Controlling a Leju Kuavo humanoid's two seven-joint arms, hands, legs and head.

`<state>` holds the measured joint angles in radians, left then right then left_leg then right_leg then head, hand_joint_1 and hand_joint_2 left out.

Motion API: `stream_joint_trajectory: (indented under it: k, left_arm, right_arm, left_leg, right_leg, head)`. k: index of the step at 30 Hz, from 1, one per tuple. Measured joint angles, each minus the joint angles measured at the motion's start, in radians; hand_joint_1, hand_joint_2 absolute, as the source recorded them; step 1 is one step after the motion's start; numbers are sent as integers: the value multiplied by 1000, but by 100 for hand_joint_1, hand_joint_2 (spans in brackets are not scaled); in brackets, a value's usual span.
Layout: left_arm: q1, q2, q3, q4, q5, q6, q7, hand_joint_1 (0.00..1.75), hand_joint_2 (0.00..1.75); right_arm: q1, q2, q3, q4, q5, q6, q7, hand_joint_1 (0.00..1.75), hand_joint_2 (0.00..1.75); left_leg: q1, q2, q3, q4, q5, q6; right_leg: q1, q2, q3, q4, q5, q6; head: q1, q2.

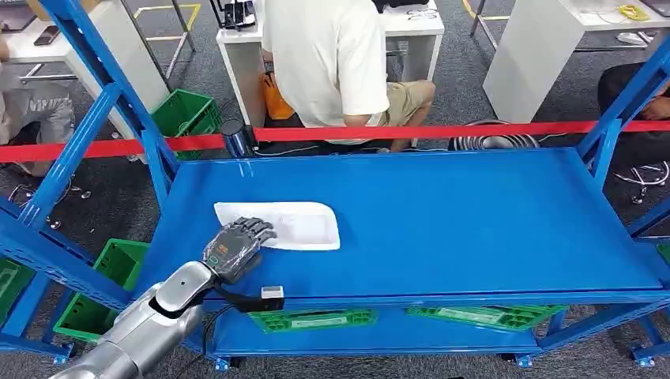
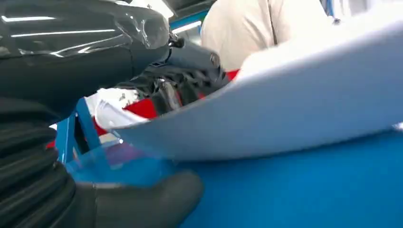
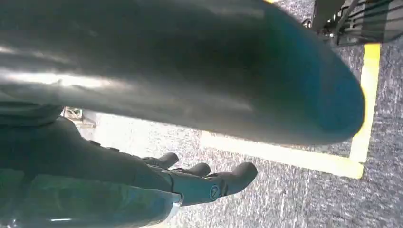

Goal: Take the parts from the cabinet and place them on the table.

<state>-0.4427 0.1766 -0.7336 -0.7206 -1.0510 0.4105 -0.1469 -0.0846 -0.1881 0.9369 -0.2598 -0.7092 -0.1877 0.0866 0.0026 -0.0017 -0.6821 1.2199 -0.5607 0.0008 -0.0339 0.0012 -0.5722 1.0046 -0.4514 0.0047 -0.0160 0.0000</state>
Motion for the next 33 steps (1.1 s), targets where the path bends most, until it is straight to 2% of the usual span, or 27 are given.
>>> stream_joint_trajectory:
  k: [1,2,3,4,5,6,7,8,10,11,12,14,15,16,17,18,19,20,21,23,24,26,27,28,31,32,33]
  left_arm:
    - [3,1,0,3,2,0,-2,155,175]
    - [8,2,-1,5,5,0,-4,152,175]
    - [10,3,-1,6,7,0,-6,159,175]
    - [7,3,-1,6,9,0,-9,161,175]
    - [6,4,-1,6,13,2,-11,162,175]
    - [2,5,0,5,18,3,-14,162,175]
    - [-1,8,0,3,20,3,-17,166,175]
    - [-1,7,0,2,26,3,-19,171,175]
    - [-2,12,0,0,34,5,-24,168,175]
    - [-2,14,0,-8,37,7,-27,175,175]
    - [1,14,1,-16,39,11,-30,171,175]
    - [0,13,1,-22,54,13,-38,171,175]
    - [5,13,1,-26,65,15,-43,175,175]
    - [13,13,1,-29,72,15,-45,175,175]
    - [17,13,1,-32,83,18,-50,175,175]
    - [24,13,2,-39,107,19,-60,175,175]
    - [29,13,6,-47,127,18,-69,175,175]
    - [34,13,10,-55,157,11,-80,175,175]
    - [39,13,14,-68,198,0,-94,175,175]
    - [64,13,36,-117,362,-69,-135,175,175]
    - [76,13,47,-148,447,-110,-152,175,175]
    - [109,13,71,-219,581,-187,-164,175,175]
    - [132,13,81,-271,660,-235,-167,175,175]
    - [150,13,93,-315,727,-280,-167,175,175]
    - [203,8,116,-424,911,-397,-175,175,175]
    - [224,6,123,-462,967,-441,-180,175,175]
    - [243,6,128,-498,1000,-460,-182,175,175]
  right_arm:
    - [0,0,0,0,0,0,0,0,0]
    - [0,-1,0,0,3,0,0,0,0]
    - [0,-2,0,0,5,0,0,0,0]
    - [0,-2,0,0,5,0,0,0,0]
    - [-1,-2,0,0,6,0,0,0,0]
    - [-3,0,0,0,8,2,0,0,0]
    - [-4,5,0,-2,11,2,0,0,0]
    - [-5,3,-1,-3,13,3,0,0,0]
    - [-3,1,-2,-3,16,7,0,0,0]
    - [-5,0,-2,-3,18,9,0,0,0]
    - [-5,0,-2,-3,19,11,0,0,0]
    - [-4,-2,-3,-3,23,13,0,0,0]
    - [-4,-5,-4,-3,24,12,-2,0,0]
    - [-2,-6,-4,-3,24,13,-2,0,0]
    - [0,-8,-5,-3,25,13,-2,0,0]
    - [4,-8,-6,-3,26,13,-2,0,0]
    - [6,-10,-8,-3,26,13,-2,0,0]
    - [7,-13,-10,-3,27,13,-3,0,0]
    - [7,-14,-13,-3,27,13,-3,0,0]
    - [7,-9,-19,-3,33,16,-4,0,0]
    - [7,-14,-21,-3,36,17,-4,0,0]
    - [9,-11,-22,-3,42,20,-3,0,0]
    - [8,-11,-23,-3,43,21,-3,0,0]
    - [8,-12,-25,-3,46,21,-3,0,0]
    - [8,-14,-27,-3,51,26,-3,0,0]
    - [9,-15,-27,-3,51,27,-3,0,0]
    - [9,-15,-27,-3,52,30,-3,0,0]
  left_leg:
    - [2,1,-36,73,-25,-3]
    - [3,1,-56,108,-25,-3]
    - [3,1,-49,89,-3,0]
    - [2,0,-19,22,38,7]
    - [-1,0,29,-77,88,18]
    - [-7,-1,82,-182,131,38]
    - [-12,0,101,-222,125,51]
    - [-15,9,99,-224,127,53]
    - [-22,8,99,-227,126,56]
    - [-23,7,103,-241,132,65]
    - [-7,8,122,-271,152,66]
    - [-12,11,128,-283,159,73]
    - [-13,11,126,-282,159,73]
    - [-15,11,124,-281,159,73]
    - [-15,11,122,-280,159,72]
    - [-15,10,120,-275,158,71]
    - [-13,8,118,-269,154,66]
    - [-10,6,115,-259,149,59]
    - [-8,6,111,-245,142,51]
    - [-17,4,97,-212,123,35]
    - [-15,3,93,-213,122,32]
    - [-12,5,94,-211,122,27]
    - [-8,5,92,-204,116,23]
    - [-8,4,84,-179,95,15]
    - [3,4,-20,41,-19,-2]
    - [4,4,-50,100,-34,-3]
    - [4,4,-56,108,-23,-1]
  right_leg:
    - [2,0,-1,0,0,0]
    - [3,0,-1,0,0,0]
    - [4,1,0,0,0,0]
    - [7,1,2,0,-1,0]
    - [11,3,4,-1,-1,1]
    - [13,3,7,-2,-1,1]
    - [10,4,6,-2,-1,2]
    - [17,4,5,-5,0,3]
    - [9,3,5,-9,1,12]
    - [14,3,9,-16,5,18]
    - [17,1,1,-6,1,17]
    - [17,0,-38,74,-40,9]
    - [15,0,-87,171,-80,5]
    - [13,0,-128,251,-107,6]
    - [13,0,-149,291,-117,10]
    - [10,0,-153,293,-108,23]
    - [5,-1,-126,236,-80,39]
    - [-1,-2,-73,135,-40,57]
    - [-6,-3,-24,44,-10,68]
    - [-4,-3,-10,13,-9,48]
    - [-2,-2,-16,27,-12,32]
    - [2,-1,-17,26,-11,19]
    - [-10,0,-16,24,-9,14]
    - [-7,1,-15,24,-9,11]
    - [-4,2,-17,24,-10,7]
    - [-3,2,-17,25,-10,6]
    - [-1,3,-17,25,-11,6]
  head:
    - [0,0]
    - [0,0]
    - [0,0]
    - [0,0]
    - [0,0]
    - [0,0]
    - [3,0]
    - [3,0]
    - [2,0]
    - [2,0]
    - [2,0]
    - [6,0]
    - [6,0]
    - [6,0]
    - [5,0]
    - [6,0]
    - [6,0]
    - [6,0]
    - [6,0]
    - [8,0]
    - [3,0]
    - [2,0]
    - [1,0]
    - [-1,0]
    - [-3,0]
    - [-3,0]
    - [-3,0]
